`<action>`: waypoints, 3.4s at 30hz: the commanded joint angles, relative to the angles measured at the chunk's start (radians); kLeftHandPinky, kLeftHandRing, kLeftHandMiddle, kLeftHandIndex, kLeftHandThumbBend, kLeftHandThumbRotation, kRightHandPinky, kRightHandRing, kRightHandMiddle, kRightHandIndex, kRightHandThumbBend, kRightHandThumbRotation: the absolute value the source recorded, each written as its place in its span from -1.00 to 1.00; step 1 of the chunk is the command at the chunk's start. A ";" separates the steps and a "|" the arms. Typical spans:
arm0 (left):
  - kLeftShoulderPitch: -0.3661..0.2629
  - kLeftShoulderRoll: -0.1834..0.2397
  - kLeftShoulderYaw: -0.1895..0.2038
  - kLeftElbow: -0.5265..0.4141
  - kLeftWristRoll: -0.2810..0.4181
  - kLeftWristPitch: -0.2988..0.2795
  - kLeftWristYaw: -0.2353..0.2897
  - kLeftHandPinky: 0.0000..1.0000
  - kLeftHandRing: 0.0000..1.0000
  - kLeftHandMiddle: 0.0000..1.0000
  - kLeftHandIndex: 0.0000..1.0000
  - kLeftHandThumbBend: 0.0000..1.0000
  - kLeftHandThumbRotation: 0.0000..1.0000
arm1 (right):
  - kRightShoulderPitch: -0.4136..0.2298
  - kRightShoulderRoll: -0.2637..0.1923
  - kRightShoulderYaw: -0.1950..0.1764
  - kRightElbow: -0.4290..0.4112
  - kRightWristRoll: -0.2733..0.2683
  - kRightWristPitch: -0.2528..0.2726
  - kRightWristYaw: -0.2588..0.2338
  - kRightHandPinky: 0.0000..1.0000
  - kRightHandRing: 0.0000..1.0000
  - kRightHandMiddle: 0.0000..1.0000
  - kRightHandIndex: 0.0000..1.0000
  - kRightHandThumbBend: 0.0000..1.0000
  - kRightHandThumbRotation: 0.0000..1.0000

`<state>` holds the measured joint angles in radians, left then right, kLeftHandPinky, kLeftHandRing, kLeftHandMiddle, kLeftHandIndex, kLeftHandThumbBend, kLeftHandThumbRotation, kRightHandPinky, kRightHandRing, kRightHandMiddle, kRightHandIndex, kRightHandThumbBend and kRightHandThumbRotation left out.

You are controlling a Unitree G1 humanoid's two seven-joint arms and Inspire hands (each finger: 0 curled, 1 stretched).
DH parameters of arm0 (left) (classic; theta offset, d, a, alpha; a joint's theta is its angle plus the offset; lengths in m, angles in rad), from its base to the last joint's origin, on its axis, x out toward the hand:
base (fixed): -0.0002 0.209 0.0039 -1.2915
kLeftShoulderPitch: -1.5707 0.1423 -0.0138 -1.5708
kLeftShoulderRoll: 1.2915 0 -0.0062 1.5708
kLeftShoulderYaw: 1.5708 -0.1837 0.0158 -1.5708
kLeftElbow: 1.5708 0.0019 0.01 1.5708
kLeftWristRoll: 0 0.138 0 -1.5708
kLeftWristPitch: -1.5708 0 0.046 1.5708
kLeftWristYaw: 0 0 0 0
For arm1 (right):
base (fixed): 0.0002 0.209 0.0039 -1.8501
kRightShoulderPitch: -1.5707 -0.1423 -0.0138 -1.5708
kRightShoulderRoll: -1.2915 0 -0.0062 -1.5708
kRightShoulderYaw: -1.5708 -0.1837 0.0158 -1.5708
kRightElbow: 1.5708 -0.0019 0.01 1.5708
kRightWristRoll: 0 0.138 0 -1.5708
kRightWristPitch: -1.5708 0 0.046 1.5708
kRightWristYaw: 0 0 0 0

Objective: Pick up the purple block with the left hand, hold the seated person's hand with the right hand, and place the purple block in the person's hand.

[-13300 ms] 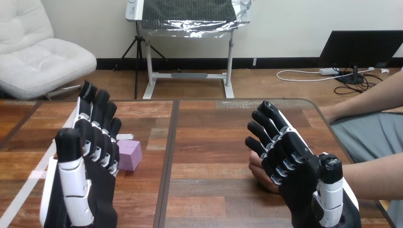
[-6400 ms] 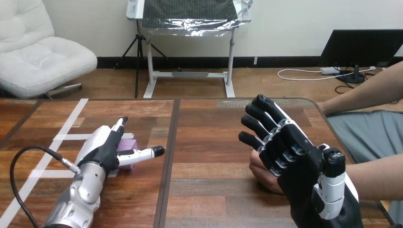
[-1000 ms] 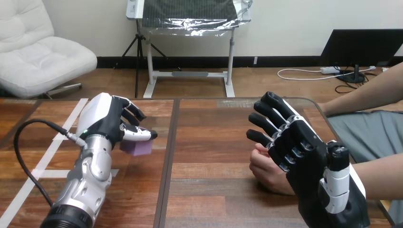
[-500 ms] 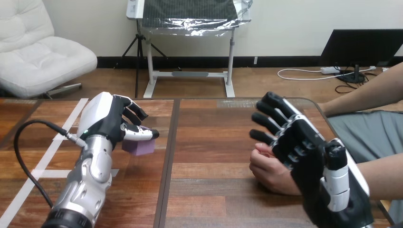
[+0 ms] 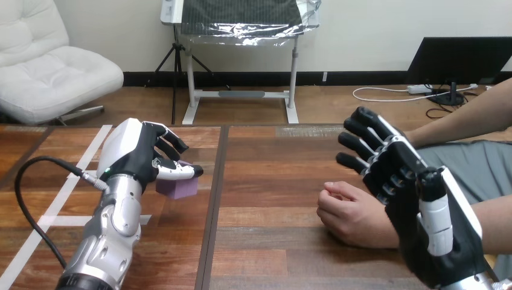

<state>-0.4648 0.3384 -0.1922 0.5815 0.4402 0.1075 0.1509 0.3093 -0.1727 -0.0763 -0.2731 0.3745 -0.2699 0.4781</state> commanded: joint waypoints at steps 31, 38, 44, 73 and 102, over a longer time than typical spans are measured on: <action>0.060 0.016 0.068 -0.307 -0.011 0.031 -0.039 -0.11 -0.06 0.00 -0.05 0.35 -1.00 | -0.248 -0.226 -0.102 0.275 -0.349 -0.156 -0.078 0.76 0.86 0.89 0.86 1.00 0.61; 0.103 0.016 0.082 -0.398 -0.005 0.042 -0.048 -0.10 -0.07 0.00 -0.06 0.36 -1.00 | -0.302 -0.312 -0.119 0.365 -0.423 -0.172 -0.095 0.70 0.84 0.90 0.90 1.00 0.44; 0.139 0.009 0.100 -0.472 -0.008 0.052 -0.050 -0.11 -0.09 -0.02 -0.07 0.36 -1.00 | -0.338 -0.383 -0.126 0.418 -0.477 -0.154 -0.107 0.60 0.80 0.88 0.90 1.00 0.36; 0.240 0.002 0.150 -0.701 0.004 0.084 -0.066 -0.23 -0.19 -0.10 -0.10 0.36 -1.00 | -0.490 -0.622 -0.074 0.656 -0.687 -0.175 -0.149 0.87 0.97 0.99 0.99 1.00 -0.06; 0.241 0.004 0.156 -0.741 0.013 0.109 -0.080 -0.27 -0.22 -0.10 -0.12 0.42 -1.00 | -0.574 -0.714 0.066 0.786 -0.819 -0.218 -0.097 0.93 0.84 0.85 0.85 1.00 -0.39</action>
<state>-0.1940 0.3377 -0.0553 -0.1114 0.4439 0.2226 0.0704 -0.1886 -0.8466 -0.0338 0.4926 -0.4361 -0.4755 0.3734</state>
